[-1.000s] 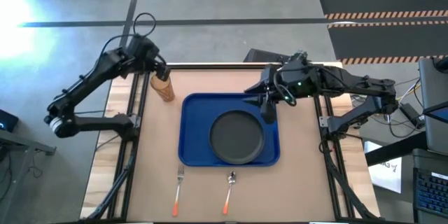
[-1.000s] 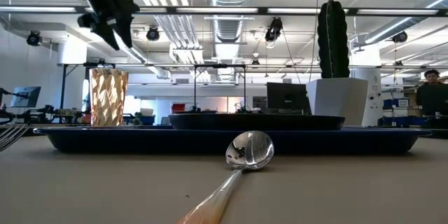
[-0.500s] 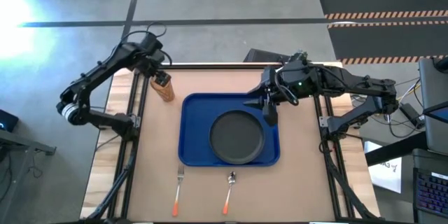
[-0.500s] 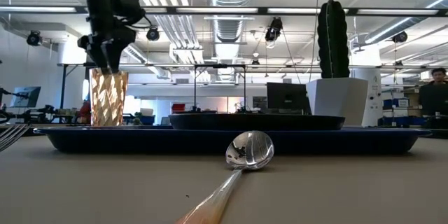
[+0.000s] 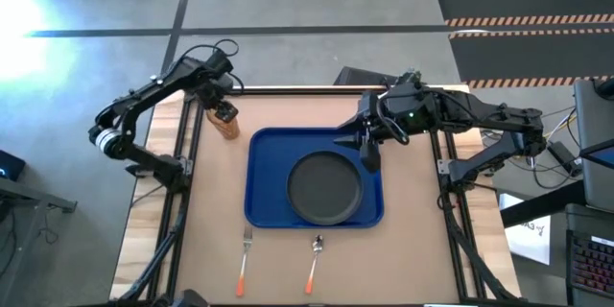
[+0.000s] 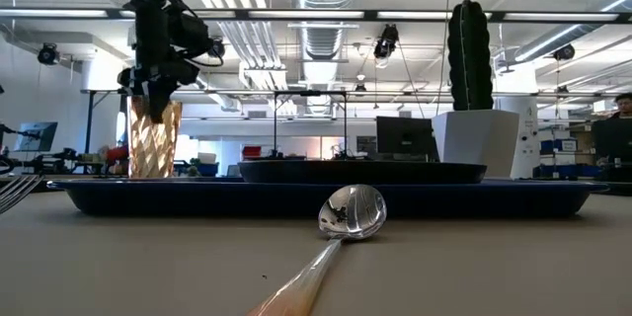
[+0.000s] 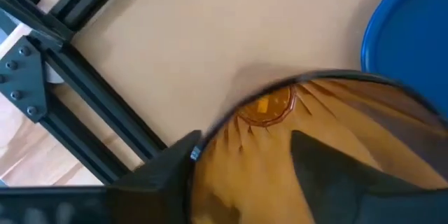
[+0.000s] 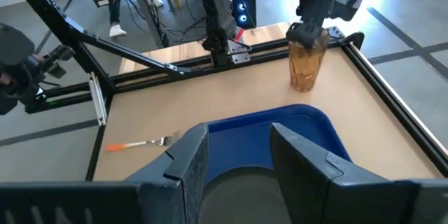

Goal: Pick and place plate/cup/fork/spoon on tray
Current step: Put the cup on the blue tray to the top left of the black plate

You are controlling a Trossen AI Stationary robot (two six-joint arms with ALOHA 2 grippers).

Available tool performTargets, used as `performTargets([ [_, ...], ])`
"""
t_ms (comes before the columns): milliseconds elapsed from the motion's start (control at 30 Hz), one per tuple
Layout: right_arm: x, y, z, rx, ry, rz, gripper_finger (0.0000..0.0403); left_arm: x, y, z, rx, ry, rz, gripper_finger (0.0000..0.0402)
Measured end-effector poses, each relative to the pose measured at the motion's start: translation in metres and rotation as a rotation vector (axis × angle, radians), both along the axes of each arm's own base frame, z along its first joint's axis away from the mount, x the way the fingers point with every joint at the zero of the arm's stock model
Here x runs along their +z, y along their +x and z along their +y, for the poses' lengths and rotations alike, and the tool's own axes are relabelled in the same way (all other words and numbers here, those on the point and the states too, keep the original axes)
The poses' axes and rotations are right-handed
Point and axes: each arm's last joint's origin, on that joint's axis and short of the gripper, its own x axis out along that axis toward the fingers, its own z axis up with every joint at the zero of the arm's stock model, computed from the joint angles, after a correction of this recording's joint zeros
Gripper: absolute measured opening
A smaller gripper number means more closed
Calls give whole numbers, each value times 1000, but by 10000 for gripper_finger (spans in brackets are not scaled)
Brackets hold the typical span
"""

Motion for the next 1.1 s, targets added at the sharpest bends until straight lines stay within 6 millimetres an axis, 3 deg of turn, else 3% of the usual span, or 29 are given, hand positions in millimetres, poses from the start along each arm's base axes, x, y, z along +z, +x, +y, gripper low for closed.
performTargets([
  [133, 0, 0, 0, 0, 0, 0, 141, -2, 1, 1, -18, -9, 8, 41],
  [200, 0, 0, 0, -1, -1, 0, 141, 0, 0, 0, -28, 0, 2, 15],
  [400, 0, 0, 0, -4, -2, -1, 141, 28, -6, -11, -46, 63, -83, 2],
  [533, 0, 0, -1, -19, -11, 4, 141, 67, -11, -27, -29, 82, -318, 1],
  [700, -2, -1, -1, -25, -15, 22, 141, 110, -21, -61, -55, 72, -551, 1],
  [933, -2, -1, -2, -48, -31, 22, 141, 125, -23, -108, -96, 50, -600, 1],
  [1100, -2, -1, -2, -54, -39, 22, 141, 122, -6, -121, -107, 77, -530, 0],
])
